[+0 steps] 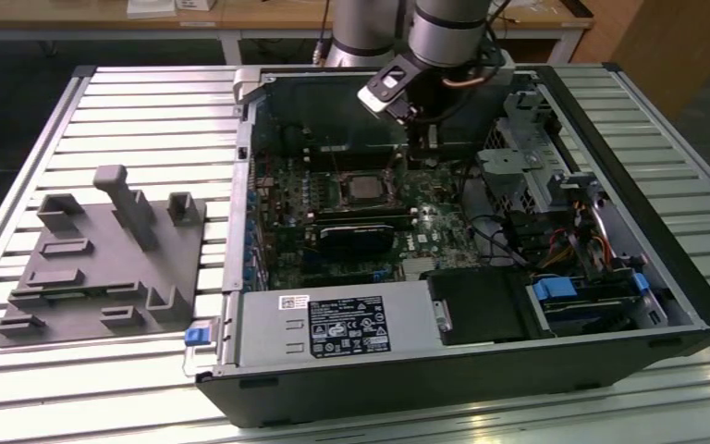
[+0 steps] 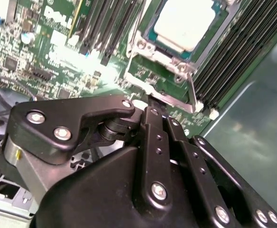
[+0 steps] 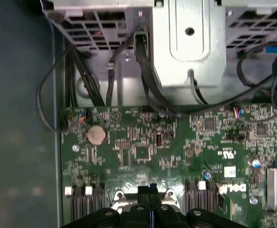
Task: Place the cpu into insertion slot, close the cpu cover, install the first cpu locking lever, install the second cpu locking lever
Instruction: 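Close the cpu cover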
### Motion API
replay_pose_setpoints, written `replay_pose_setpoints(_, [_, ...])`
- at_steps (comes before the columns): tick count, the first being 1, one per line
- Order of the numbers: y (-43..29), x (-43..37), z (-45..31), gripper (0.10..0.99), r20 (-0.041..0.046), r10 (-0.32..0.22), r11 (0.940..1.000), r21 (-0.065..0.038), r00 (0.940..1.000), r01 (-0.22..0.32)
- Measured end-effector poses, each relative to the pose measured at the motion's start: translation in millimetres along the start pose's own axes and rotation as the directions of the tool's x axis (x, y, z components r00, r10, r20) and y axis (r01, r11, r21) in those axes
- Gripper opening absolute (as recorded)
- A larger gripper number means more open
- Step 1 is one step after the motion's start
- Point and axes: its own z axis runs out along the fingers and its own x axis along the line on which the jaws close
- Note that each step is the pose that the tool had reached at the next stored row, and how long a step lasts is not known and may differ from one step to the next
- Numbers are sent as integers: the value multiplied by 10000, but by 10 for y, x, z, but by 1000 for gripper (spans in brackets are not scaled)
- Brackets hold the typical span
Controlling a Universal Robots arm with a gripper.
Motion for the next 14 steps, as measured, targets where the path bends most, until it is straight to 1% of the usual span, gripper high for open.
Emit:
replay_pose_setpoints(8, [-198, -8, 3, 106, -10, -1, 9997, -234, 10000, 1])
replay_pose_setpoints(10, [-231, -9, 4, 106, -13, 1, 9996, -278, 10000, -1])
replay_pose_setpoints(14, [-273, -11, 5, 106, -16, 0, 9995, -321, 10000, 0])
